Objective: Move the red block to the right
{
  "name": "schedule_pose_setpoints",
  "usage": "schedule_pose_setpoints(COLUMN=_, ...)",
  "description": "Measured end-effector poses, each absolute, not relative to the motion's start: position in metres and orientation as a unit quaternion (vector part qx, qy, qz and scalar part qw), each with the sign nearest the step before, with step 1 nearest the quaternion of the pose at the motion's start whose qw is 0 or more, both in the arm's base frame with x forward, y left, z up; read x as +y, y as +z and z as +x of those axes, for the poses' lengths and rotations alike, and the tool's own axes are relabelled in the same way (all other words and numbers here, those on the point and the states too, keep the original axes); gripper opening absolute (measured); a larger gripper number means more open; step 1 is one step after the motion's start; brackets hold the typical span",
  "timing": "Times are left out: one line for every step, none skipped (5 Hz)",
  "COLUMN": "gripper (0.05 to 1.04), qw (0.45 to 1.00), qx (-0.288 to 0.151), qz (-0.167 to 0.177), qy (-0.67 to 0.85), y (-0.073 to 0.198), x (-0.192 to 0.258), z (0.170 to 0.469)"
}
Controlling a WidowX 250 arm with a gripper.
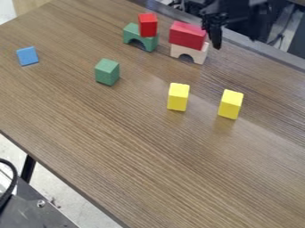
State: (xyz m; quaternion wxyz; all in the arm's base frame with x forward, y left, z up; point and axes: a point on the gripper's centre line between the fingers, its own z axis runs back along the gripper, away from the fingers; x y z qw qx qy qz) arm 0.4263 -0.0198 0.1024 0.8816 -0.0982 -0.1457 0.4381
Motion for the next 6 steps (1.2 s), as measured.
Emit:
schedule_pose_setpoints(gripper=0.999, qw=0.817, qx=-0.169, qz=-0.070, qy=0.547, y=0.103, x=-0.001, z=0.428)
schedule_pose_setpoints(gripper=1.000, qw=0.797, qx=-0.171, qz=-0.016, qy=0.579, y=0.127, x=0.013, z=0.432)
schedule_pose_setpoints(gripper=1.000, qw=0.797, qx=-0.144, qz=0.022, qy=0.586, y=0.131, x=0.019, z=0.433)
schedule_pose_setpoints(gripper=0.999, qw=0.808, qx=-0.105, qz=0.033, qy=0.578, y=0.125, x=0.021, z=0.434)
schedule_pose_setpoints(gripper=1.000, qw=0.797, qx=-0.084, qz=0.031, qy=0.598, y=0.113, x=0.032, z=0.428)
schedule_pose_setpoints(gripper=1.000, qw=0.773, qx=-0.090, qz=0.018, qy=0.628, y=0.100, x=0.038, z=0.422)
